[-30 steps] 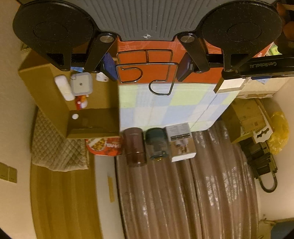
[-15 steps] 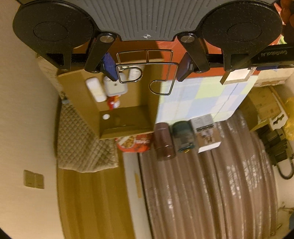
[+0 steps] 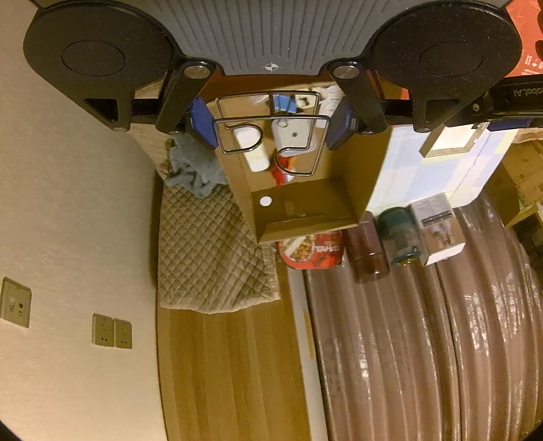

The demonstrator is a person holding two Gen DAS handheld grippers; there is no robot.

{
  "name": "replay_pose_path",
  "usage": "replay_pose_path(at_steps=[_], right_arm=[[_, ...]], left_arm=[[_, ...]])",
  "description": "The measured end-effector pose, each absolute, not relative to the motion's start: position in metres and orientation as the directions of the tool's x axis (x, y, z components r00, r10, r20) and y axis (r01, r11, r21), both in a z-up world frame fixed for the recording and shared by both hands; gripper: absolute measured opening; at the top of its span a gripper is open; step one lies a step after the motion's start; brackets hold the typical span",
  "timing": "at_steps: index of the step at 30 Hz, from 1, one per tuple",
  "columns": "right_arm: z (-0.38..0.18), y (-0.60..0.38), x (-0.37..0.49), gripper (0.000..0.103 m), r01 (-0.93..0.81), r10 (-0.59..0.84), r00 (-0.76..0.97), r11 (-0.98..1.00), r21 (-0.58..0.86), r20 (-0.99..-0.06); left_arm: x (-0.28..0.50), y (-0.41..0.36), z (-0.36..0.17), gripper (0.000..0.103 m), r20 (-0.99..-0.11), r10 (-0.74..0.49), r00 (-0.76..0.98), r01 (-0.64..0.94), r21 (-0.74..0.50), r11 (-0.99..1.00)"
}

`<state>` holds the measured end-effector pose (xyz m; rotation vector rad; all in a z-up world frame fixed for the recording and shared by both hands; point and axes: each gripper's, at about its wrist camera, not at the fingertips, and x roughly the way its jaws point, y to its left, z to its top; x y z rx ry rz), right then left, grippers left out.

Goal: Organize rigid objects
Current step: 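Carry the white tray and wire rack over the cardboard box with both tools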

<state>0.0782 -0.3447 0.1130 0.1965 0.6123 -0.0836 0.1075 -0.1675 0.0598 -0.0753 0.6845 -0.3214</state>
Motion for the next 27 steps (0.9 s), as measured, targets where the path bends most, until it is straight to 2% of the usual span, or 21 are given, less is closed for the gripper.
replay_pose_path(at_steps=[27], right_arm=[[0.081,-0.384,0.19,0.066,0.089,0.017,0.781,0.986,0.138,-0.625]], left_arm=[[0.224,-0.222,0.035,0.085,-0.648,-0.345,0.679,0.308,-0.174,0.935]])
